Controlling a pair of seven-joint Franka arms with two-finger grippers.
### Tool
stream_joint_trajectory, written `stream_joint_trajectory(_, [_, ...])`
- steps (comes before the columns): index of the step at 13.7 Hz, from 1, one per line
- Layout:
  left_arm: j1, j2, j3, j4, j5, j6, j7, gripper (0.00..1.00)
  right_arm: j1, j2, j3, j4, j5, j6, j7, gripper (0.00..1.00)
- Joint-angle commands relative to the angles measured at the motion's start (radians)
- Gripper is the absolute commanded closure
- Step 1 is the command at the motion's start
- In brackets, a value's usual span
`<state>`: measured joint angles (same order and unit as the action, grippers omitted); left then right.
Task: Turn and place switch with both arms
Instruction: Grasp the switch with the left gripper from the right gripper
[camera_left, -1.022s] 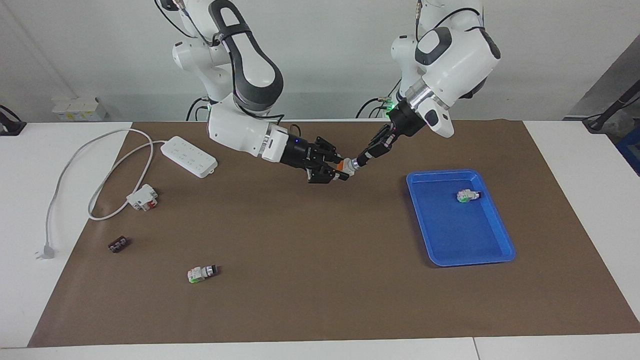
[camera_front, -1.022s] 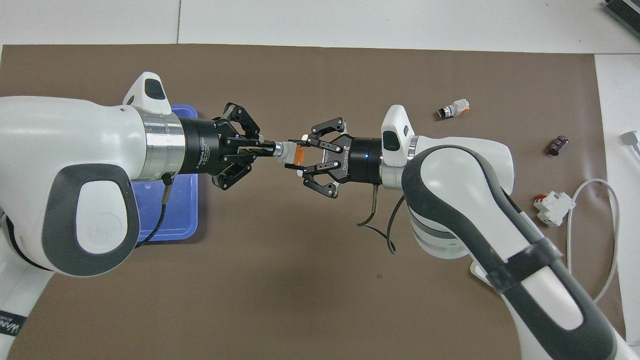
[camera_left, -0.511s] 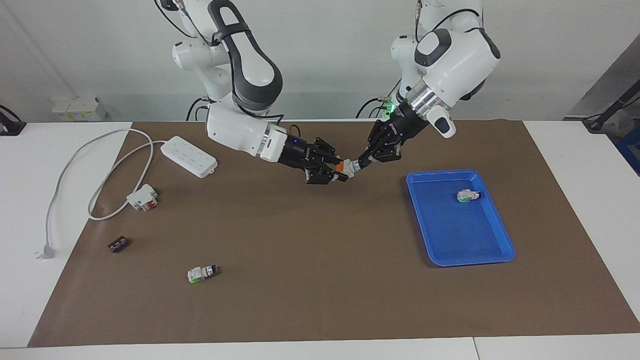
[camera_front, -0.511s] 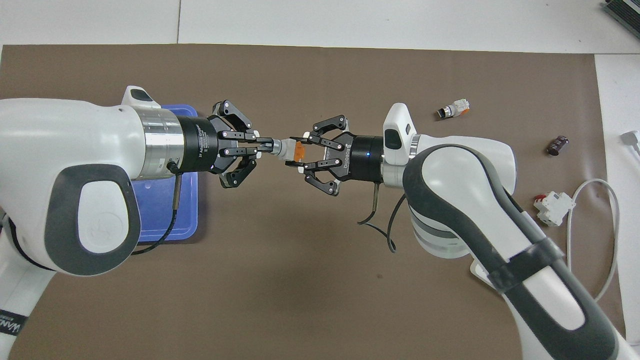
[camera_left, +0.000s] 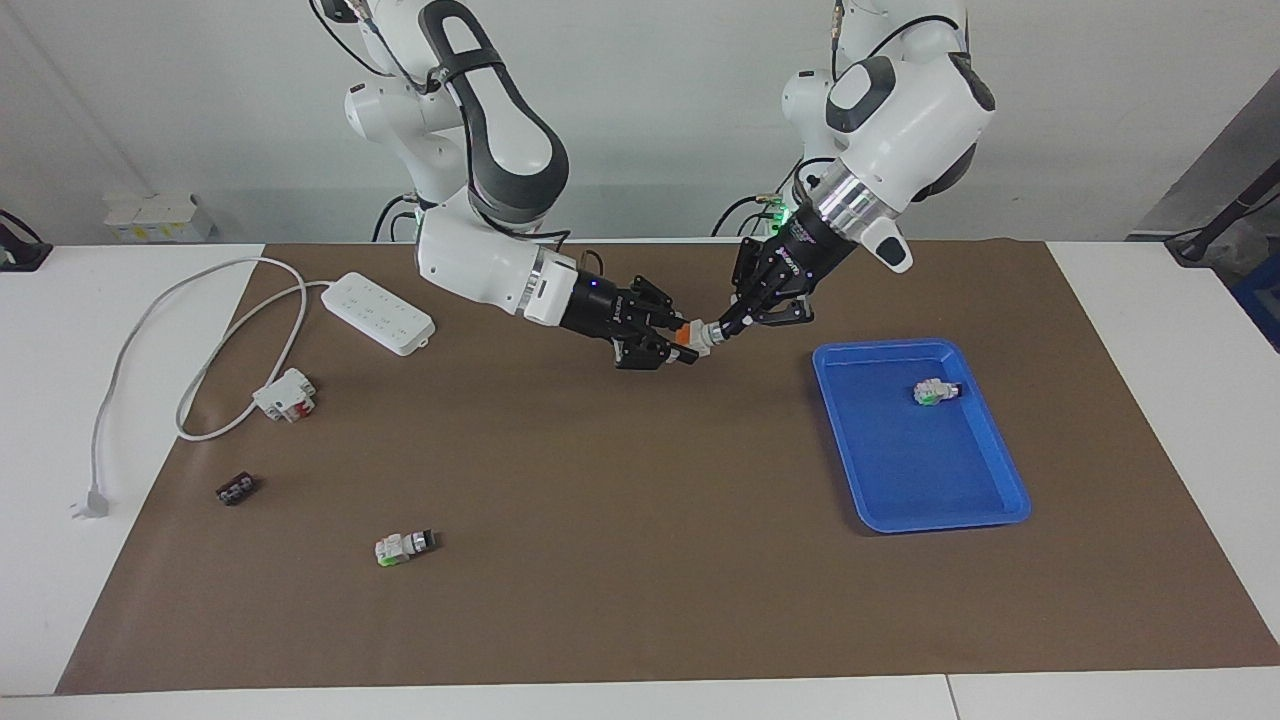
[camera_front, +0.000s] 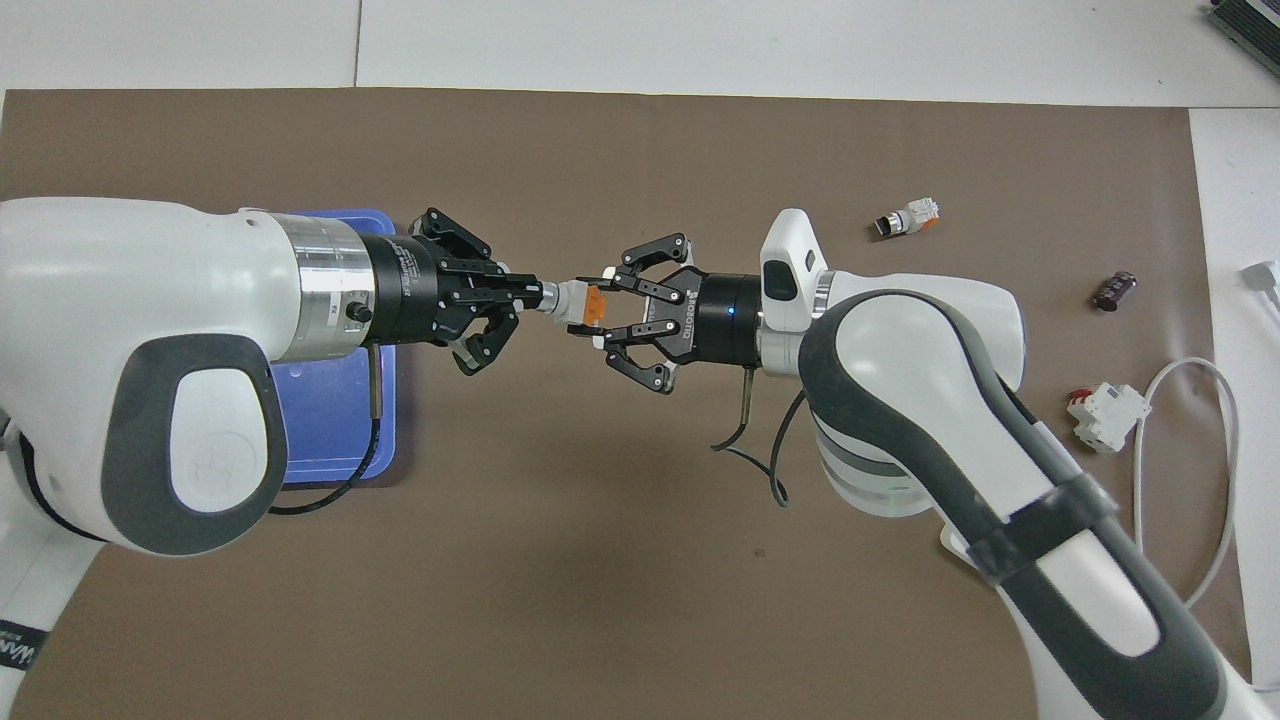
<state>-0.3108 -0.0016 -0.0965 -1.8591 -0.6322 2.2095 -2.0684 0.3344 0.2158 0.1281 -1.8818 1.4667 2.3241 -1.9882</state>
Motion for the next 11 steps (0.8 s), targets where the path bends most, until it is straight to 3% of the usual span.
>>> stream_joint_trajectory(1, [0.029, 0.012, 0.024, 0.001, 0.086, 0.082, -0.142, 1.00, -0.014, -0.047, 0.004, -0.051, 0.018, -0.023, 0.002, 1.00])
stream_joint_trajectory(11, [0.024, 0.012, 0.023, 0.000, 0.121, 0.085, -0.202, 1.00, -0.014, -0.047, 0.004, -0.051, 0.018, -0.022, 0.006, 1.00])
